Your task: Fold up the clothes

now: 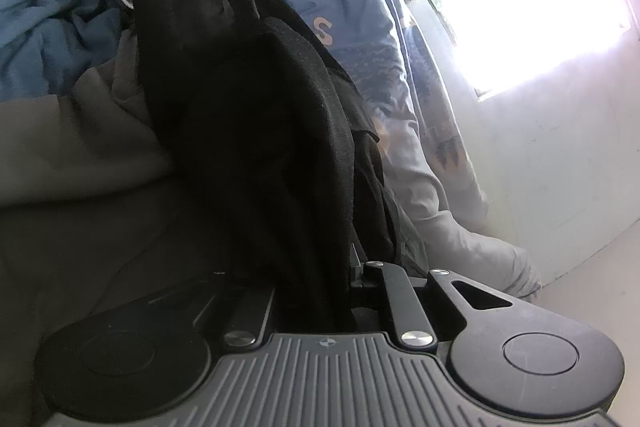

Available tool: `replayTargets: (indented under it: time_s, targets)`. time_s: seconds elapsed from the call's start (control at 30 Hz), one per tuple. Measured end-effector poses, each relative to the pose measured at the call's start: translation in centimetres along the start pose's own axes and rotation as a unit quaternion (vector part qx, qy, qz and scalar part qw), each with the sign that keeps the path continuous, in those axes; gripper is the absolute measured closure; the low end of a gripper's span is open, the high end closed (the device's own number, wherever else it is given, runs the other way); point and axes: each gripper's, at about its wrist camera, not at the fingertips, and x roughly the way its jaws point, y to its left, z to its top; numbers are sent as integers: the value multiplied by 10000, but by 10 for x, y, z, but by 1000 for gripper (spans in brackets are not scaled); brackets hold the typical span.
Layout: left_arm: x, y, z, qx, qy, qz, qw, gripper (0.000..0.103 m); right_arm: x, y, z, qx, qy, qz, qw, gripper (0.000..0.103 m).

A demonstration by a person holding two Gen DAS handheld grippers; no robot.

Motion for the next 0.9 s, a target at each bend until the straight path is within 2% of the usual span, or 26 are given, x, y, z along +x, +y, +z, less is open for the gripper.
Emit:
replayTargets:
  time_s: [0.17,0.37,0.6,0.77,0.9]
  targets:
    - [-2,-1,-2,14,20,40,10000,89,-36,2,25,109,-600,368,9975,99]
    - [-6,-8,-5,27,73,23,10000,89,-61,-17,53,539,-770,704,9931,100]
    - [-12,-22,-16,92,228,-98,9997,84,-95,-21,85,340,-1282,955,9866,100]
    - [-20,-37,-30,318,458,-314,9980,80,-122,-36,115,323,-1615,942,9818,100]
    - [-26,-51,-48,500,791,-588,9939,73,-140,-62,136,214,-1852,669,9802,100]
